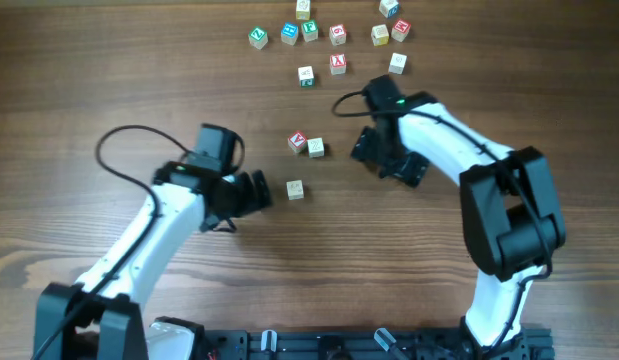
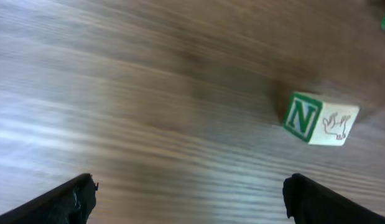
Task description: Form a circle
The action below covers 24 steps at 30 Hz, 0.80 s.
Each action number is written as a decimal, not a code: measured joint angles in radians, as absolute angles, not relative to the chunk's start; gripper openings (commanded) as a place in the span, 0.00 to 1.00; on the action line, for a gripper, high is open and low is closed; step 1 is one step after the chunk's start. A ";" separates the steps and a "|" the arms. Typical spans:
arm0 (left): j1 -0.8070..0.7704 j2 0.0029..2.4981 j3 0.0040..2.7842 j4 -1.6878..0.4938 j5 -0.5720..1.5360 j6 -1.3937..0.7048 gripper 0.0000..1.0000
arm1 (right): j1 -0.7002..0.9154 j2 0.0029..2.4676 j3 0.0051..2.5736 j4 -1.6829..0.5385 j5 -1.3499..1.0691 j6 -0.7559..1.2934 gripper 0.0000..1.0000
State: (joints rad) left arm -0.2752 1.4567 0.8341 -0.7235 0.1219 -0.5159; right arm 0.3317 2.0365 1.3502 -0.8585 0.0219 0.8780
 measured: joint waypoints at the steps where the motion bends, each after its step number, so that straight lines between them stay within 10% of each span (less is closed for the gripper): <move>1: -0.295 1.461 0.823 -0.701 0.125 -0.511 1.00 | 0.297 2.037 1.350 -0.860 0.017 0.886 0.99; 24: -0.575 1.705 0.825 -0.196 0.041 -0.476 0.90 | 0.163 2.036 1.349 -0.893 -0.007 0.835 1.00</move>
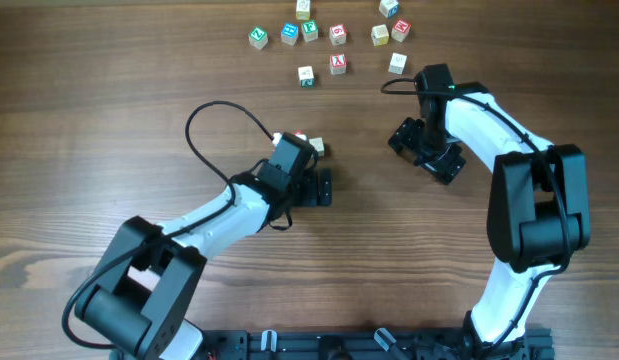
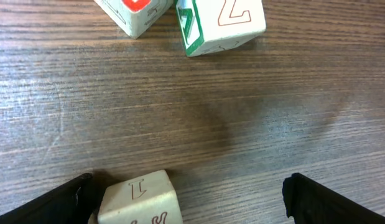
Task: Form a circle
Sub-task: 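Lower the 1 block below the A and Z blocks with the left gripper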
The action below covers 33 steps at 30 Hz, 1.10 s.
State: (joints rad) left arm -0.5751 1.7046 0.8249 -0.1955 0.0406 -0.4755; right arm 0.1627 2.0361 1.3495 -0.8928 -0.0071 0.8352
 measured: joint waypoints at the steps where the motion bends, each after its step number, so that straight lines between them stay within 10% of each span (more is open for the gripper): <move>1: -0.575 1.706 0.826 -0.198 0.035 -0.471 0.91 | 0.163 2.036 1.349 -0.892 -0.007 0.832 0.99; 5: -0.579 1.711 0.830 -0.195 0.033 -0.467 0.98 | 0.163 2.036 1.349 -0.890 -0.004 0.825 0.99; 9: -0.577 1.715 0.840 -0.261 0.016 -0.458 0.40 | 0.163 2.036 1.349 -0.890 -0.002 0.820 1.00; 17: -0.573 1.711 0.851 -0.377 -0.002 -0.461 0.19 | 0.163 2.036 1.349 -0.887 0.001 0.813 1.00; 24: -0.590 1.712 0.830 -0.274 -0.127 -0.448 0.33 | 0.163 2.036 1.349 -0.886 0.001 0.812 0.99; 33: -0.585 1.751 0.801 -0.080 -0.195 -0.315 0.22 | 0.165 2.036 1.349 -0.885 0.007 0.809 0.99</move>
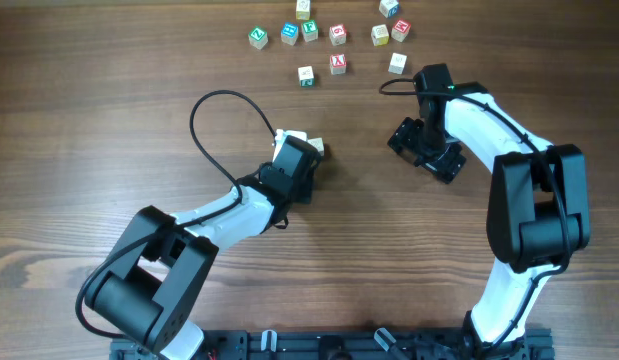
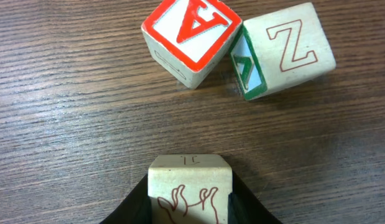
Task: Form a circle
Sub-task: 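Lower the 1 block below the A and Z blocks with the left gripper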
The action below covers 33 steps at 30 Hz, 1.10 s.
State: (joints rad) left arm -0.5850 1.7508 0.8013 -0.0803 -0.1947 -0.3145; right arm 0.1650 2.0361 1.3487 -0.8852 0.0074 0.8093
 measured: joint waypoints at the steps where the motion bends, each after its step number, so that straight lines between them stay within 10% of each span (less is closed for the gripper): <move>1: -0.585 1.751 0.801 -0.080 -0.196 -0.313 0.21 | 0.166 2.036 1.349 -0.884 0.008 0.809 1.00; 33: -0.580 1.783 0.783 0.086 -0.185 -0.244 0.34 | 0.168 2.036 1.349 -0.881 0.013 0.809 0.99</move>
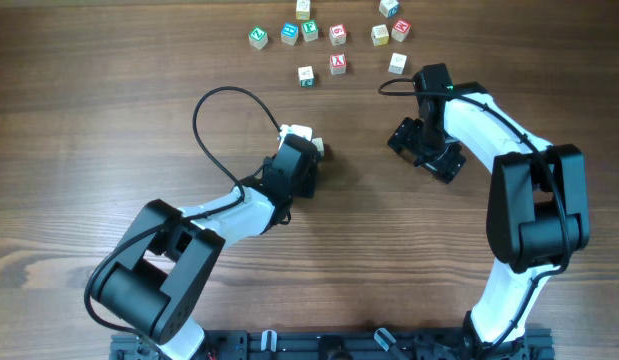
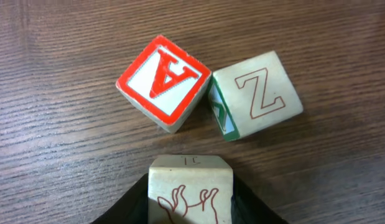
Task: Form a circle
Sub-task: 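Lower the 1 block below the A and Z blocks with the left gripper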
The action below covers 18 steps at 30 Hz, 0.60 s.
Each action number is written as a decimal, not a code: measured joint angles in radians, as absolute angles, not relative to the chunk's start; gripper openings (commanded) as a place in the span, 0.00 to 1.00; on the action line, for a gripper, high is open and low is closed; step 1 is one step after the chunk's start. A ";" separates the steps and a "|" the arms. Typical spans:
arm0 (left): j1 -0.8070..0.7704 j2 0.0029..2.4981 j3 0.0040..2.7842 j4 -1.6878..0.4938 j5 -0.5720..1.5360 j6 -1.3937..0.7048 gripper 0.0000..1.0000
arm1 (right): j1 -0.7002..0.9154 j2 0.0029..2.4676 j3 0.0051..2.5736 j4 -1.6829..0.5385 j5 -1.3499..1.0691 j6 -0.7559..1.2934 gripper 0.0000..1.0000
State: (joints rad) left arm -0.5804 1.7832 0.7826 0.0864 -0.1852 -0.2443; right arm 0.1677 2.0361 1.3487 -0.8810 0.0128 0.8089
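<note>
My left gripper (image 2: pixel 190 200) is shut on a cream block (image 2: pixel 190 186) with a red line drawing on its face and an "I" on top. Just beyond it on the table lie a red-framed A block (image 2: pixel 163 83) and a cream Z block (image 2: pixel 257 93) with a green side, touching at a corner. In the overhead view the left gripper (image 1: pixel 295 172) covers the held block, and the Z block (image 1: pixel 317 150) peeks out beside it. My right gripper (image 1: pixel 425 150) hangs to the right of them, holding nothing that I can see.
Several more letter blocks lie scattered along the far edge of the wooden table (image 1: pixel 109 90), among them a green one (image 1: pixel 257 37), a red one (image 1: pixel 337 63) and a cream one (image 1: pixel 397 62). A black cable (image 1: pixel 217 100) loops off the left arm.
My left gripper, still shut on the cream block, has moved a little closer to the A and Z blocks and turned slightly. The right arm has not moved.
My left gripper stood open to the left of a lone cream block while the right gripper hung by the A and Z pair. Then the left was open round the block and the right arm was further right. Then it was shut on the block, now nearer the pair.
</note>
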 measured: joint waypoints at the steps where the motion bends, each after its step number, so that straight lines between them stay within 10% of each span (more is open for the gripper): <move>1: -0.580 1.783 0.783 0.091 -0.185 -0.244 0.34 | 0.168 2.036 1.349 -0.881 0.013 0.809 1.00; 18: -0.572 1.783 0.782 0.119 -0.183 -0.244 0.39 | 0.170 2.036 1.349 -0.874 0.019 0.809 1.00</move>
State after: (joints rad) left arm -0.5716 1.7832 0.7822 0.1188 -0.1825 -0.2443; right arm 0.1696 2.0361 1.3487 -0.8742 0.0193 0.8085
